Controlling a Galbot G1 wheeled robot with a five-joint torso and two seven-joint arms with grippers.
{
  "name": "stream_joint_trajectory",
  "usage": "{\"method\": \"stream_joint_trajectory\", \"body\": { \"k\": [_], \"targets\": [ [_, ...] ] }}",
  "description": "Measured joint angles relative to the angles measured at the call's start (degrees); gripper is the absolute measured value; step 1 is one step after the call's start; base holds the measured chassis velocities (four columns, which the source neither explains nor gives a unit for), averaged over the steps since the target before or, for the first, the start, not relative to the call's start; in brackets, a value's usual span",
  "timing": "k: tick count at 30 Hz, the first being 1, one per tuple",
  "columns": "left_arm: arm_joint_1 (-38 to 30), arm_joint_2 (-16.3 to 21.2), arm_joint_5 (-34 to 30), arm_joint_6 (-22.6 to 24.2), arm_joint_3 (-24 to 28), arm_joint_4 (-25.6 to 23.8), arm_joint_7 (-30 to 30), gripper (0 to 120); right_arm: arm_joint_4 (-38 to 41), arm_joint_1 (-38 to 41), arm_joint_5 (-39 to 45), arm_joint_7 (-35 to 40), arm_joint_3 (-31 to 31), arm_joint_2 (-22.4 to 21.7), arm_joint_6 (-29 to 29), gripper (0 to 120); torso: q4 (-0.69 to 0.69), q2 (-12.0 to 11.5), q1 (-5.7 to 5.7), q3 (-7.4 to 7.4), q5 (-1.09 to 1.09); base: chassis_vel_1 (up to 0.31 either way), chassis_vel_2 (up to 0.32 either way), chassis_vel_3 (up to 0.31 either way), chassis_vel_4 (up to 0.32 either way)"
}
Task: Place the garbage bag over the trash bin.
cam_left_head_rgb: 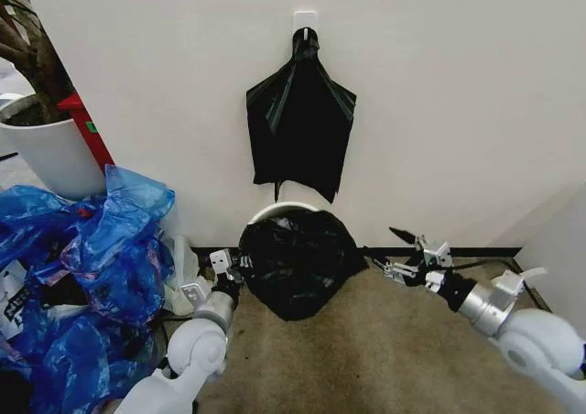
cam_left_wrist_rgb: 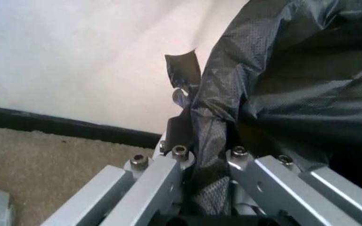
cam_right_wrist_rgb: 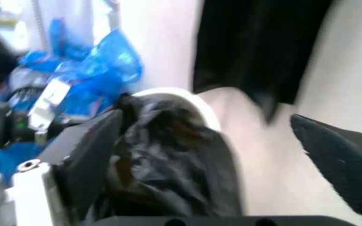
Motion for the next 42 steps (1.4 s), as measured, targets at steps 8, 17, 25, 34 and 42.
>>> {"method": "stream_joint_trajectory", "body": {
  "k": [8,17,25,34,42],
  "targets": [
    [2.0,1.2,3.1,0.5,0.2,-3.0,-0.1,1,7.4,1.9,-11.9,9.7,-6.3,2.3,-11.5,100,-0.02,0.0,0.00,0.00,0.01,0.000,0.000,0.000,0.000],
    [4.0,2.8,5.7,1.1,0.8,-7.0,-0.1,1,9.7,1.5,-17.9,14.0,-7.8,2.9,-14.2,77,-0.01,0.0,0.00,0.00,0.03,0.000,0.000,0.000,0.000],
    [4.9,3.3,5.4,1.6,0.7,-8.8,-0.9,1,9.7,0.4,-21.7,12.9,-8.0,3.1,-14.5,53,-0.01,0.0,0.00,0.00,0.03,0.000,0.000,0.000,0.000],
    [4.6,2.6,5.3,1.9,0.7,-8.8,-1.4,1,10.4,-0.3,-21.0,13.3,-7.9,3.1,-15.1,50,-0.01,0.0,0.00,0.00,0.02,0.000,0.000,0.000,0.000],
    [5.5,2.6,4.9,2.3,0.4,-10.5,-1.4,1,7.9,-0.2,-24.1,13.0,-8.0,3.3,-13.6,26,-0.01,0.0,0.00,0.00,0.03,0.000,0.000,0.000,0.000]
  ]
}}
